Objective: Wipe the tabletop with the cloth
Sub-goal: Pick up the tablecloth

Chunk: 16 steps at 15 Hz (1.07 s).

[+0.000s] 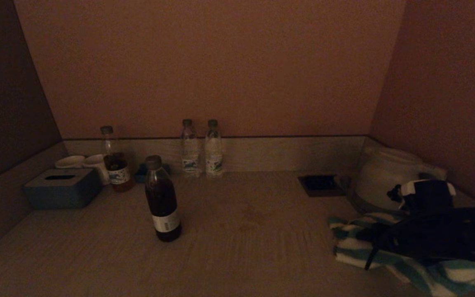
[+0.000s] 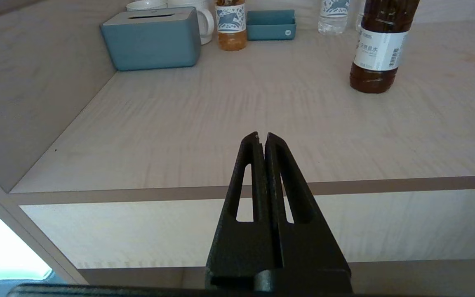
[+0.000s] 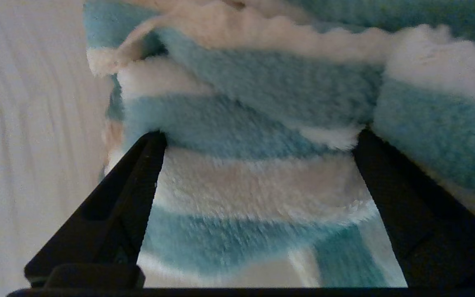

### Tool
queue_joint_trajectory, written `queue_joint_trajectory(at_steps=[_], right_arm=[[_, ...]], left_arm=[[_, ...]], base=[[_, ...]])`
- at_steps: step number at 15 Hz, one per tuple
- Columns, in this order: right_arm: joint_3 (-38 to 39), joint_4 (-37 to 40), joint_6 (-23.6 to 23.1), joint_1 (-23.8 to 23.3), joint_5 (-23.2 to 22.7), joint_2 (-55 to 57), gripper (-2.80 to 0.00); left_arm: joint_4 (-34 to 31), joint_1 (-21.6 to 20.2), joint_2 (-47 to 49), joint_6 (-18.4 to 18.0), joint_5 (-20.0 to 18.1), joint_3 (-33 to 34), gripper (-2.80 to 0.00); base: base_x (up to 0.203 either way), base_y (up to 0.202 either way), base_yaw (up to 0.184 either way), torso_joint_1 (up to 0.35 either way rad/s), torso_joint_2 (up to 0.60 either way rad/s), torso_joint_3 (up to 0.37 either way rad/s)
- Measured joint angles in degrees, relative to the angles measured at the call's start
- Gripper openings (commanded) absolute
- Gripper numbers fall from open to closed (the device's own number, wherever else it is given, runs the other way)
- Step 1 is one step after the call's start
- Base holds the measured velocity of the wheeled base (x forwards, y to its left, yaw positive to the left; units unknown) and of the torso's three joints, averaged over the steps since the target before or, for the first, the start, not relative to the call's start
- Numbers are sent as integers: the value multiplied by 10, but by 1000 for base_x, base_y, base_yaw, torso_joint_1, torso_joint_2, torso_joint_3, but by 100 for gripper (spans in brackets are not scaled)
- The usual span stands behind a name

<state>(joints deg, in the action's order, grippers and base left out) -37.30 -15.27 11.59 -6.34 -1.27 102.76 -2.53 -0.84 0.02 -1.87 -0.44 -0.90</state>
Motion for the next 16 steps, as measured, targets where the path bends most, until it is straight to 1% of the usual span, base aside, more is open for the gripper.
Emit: queue_joint_trajectory(at_steps=[4,5,11,16], right_arm=[[-9,-33,-1,0,0,25,0],[-10,-34,-1,0,0,27,-280],[4,-34,-6,1,1,21,-280],[18,-33,-9,6,1,-6,-280]], left_arm=[[0,0,0,0,0,0,-280],[0,0,0,0,0,0,-280],[-1,0,0,0,0,0,-280],[0,0,0,0,1,0,-280]], base=[[0,0,0,0,0,0],[0,0,0,0,0,0],[0,0,0,0,0,0],[0,0,0,0,0,0]])
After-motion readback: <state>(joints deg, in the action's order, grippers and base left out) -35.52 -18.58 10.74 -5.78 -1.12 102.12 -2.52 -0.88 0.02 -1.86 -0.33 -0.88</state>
